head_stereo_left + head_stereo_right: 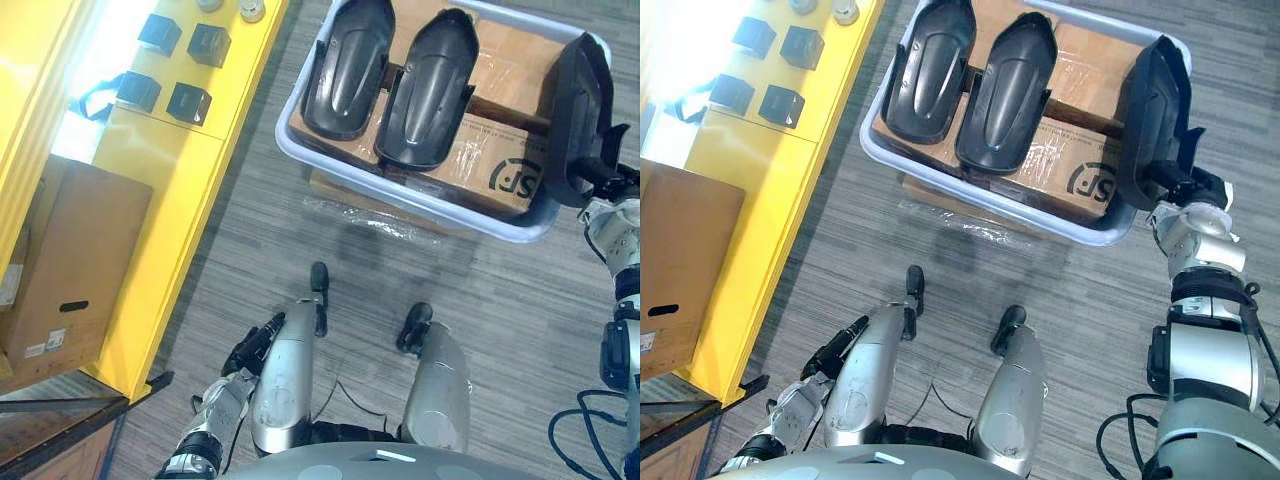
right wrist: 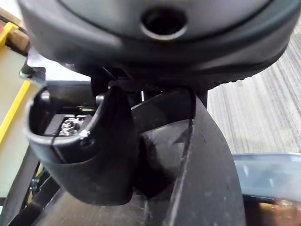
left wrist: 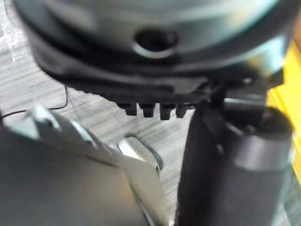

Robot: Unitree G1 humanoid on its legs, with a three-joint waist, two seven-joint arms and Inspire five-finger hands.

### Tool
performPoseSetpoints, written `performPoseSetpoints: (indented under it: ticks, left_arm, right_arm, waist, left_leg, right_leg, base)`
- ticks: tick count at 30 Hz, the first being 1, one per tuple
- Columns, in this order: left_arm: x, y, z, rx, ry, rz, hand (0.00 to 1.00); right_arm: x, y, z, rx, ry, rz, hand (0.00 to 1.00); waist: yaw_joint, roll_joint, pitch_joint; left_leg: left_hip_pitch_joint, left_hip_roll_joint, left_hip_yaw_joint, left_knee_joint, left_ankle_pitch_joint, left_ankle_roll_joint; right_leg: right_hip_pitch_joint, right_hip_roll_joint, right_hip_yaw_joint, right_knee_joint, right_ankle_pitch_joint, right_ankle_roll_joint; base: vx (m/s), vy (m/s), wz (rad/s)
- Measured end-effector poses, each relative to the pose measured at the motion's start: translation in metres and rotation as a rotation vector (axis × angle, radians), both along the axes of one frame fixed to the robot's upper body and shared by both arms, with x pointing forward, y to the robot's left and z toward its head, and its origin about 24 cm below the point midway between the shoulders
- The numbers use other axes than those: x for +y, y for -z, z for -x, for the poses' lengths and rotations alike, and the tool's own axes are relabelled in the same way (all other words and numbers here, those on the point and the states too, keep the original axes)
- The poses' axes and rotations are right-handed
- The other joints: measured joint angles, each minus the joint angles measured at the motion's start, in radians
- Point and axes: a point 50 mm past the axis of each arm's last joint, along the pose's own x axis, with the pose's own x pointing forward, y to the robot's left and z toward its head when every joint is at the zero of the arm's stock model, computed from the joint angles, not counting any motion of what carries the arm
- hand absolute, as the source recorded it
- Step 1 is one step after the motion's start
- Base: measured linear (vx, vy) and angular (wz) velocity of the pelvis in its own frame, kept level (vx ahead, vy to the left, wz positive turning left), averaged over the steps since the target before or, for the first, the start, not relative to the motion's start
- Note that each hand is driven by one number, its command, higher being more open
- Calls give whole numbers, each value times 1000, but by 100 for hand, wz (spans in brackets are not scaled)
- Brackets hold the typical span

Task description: Walk over and take three plastic housings, then place them on the shelf

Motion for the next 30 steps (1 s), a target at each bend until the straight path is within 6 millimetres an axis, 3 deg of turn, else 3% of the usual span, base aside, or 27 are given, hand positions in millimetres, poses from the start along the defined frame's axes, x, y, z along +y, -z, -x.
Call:
performPoseSetpoints:
  ticks: [2, 8, 15, 19, 23, 24, 25, 27, 30]
  left_arm:
    - [1, 0, 0, -2, 15, -19, 100]
    - [14, -1, 12, 5, 31, -101, 100]
    - [22, -6, 26, -33, 12, -134, 100]
    - [24, -21, 13, -123, 20, -149, 100]
    - [21, -60, -12, -331, 35, -167, 100]
    - [18, -80, -24, -436, 51, -166, 100]
    - [16, -89, -28, -488, 63, -163, 100]
    - [1, -133, -47, -715, 143, -143, 100]
    - [-19, -168, -62, -900, 240, -105, 100]
  right_arm:
    - [-4, 5, 5, 22, 20, 26, 0]
    - [0, 26, 10, 70, 51, 103, 0]
    - [-5, -2, 16, -59, 119, 282, 0]
    - [0, -17, 22, -130, 114, 428, 0]
    - [34, -14, 22, -214, 47, 522, 0]
    - [48, -8, 25, -234, 11, 565, 0]
    - [54, -6, 26, -245, -3, 579, 0]
    - [70, -2, 28, -286, -45, 616, 0]
    - [84, -2, 27, -315, -91, 654, 0]
  waist:
    - [1, -4, 1]
    - [-12, -50, 0]
    - [-35, -72, -3]
    - [-38, -97, -51]
    - [-50, -132, -134]
    - [-51, -140, -179]
    - [-52, -141, -188]
    - [-58, -138, -225]
    - [-59, -124, -244]
  left_leg:
    - [18, 0, -11, -10, 5, -1]
    - [131, 6, -5, -83, 20, -12]
    - [306, 11, 26, -200, 32, -11]
    - [361, 6, 42, -286, 54, -14]
    - [429, 3, 61, -367, 69, -20]
    - [441, 2, 66, -387, 70, -21]
    - [451, 1, 67, -393, 70, -21]
    - [467, -4, 73, -408, 70, -21]
    - [487, -11, 85, -413, 70, -21]
  right_leg:
    - [30, 4, -15, -17, 1, 0]
    - [150, 43, -17, -120, 25, 20]
    - [338, 90, -12, -315, 104, 33]
    - [387, 105, -18, -404, 134, 40]
    - [452, 121, -18, -498, 166, 46]
    - [464, 126, -19, -524, 175, 47]
    - [473, 126, -21, -528, 177, 50]
    - [486, 122, -25, -536, 179, 54]
    - [500, 114, -25, -539, 182, 60]
  base:
    - [13, -27, 16]
    - [49, -9, -3]
    - [102, 19, -14]
    - [98, -9, -5]
    - [138, -12, -9]
    - [130, -20, -7]
    - [137, -19, 0]
    - [92, -1, -1]
    - [38, 19, -8]
